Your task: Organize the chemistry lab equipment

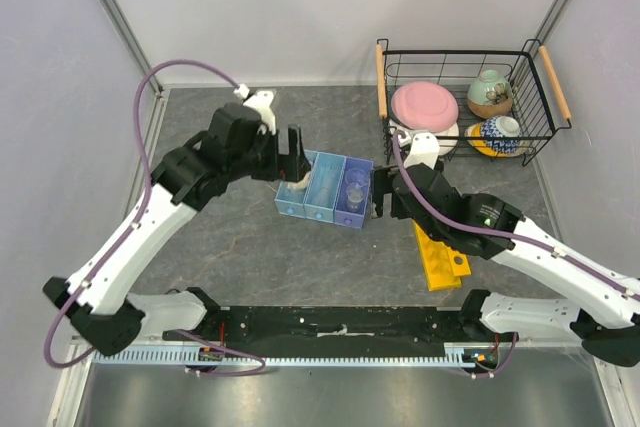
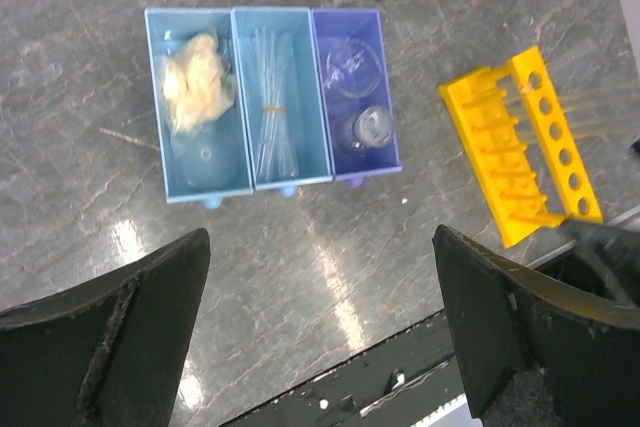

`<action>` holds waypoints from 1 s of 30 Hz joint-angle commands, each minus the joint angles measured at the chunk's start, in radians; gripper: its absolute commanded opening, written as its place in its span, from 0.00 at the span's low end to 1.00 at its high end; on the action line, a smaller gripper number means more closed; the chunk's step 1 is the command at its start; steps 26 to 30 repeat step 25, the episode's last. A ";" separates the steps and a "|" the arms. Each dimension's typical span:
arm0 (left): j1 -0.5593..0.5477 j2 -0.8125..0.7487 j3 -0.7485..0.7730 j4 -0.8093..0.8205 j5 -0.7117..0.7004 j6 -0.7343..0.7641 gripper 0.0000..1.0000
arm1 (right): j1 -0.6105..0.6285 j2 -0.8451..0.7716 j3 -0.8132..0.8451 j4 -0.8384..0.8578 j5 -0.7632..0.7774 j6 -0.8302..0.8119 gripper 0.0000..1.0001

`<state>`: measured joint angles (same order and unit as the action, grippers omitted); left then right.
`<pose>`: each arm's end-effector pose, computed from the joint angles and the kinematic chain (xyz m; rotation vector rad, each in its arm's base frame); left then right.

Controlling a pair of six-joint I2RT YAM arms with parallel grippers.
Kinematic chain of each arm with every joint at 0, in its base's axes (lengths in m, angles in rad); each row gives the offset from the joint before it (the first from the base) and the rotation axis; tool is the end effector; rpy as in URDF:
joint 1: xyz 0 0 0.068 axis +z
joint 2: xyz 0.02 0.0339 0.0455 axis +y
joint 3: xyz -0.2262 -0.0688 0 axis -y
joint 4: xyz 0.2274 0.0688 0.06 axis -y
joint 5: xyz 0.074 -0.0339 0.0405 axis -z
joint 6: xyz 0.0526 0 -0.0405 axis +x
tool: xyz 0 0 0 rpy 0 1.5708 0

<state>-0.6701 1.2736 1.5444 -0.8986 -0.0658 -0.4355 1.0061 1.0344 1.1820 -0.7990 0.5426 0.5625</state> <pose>0.2053 -0.1583 0.3741 0.2259 2.2396 -0.5395 0.1381 0.1672 0.3285 -0.1810 2.1260 0.3229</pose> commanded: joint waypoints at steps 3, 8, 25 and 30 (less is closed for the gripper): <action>-0.006 -0.241 -0.242 0.159 -0.014 0.020 1.00 | 0.005 0.042 0.106 -0.077 0.285 0.037 0.98; -0.006 -0.341 -0.317 0.171 -0.072 0.041 1.00 | 0.006 0.058 0.183 -0.159 0.370 0.080 0.98; -0.006 -0.428 -0.372 0.217 -0.161 0.115 1.00 | 0.006 0.038 0.255 -0.160 0.618 -0.009 0.98; -0.006 -0.428 -0.372 0.217 -0.161 0.115 1.00 | 0.006 0.038 0.255 -0.160 0.618 -0.009 0.98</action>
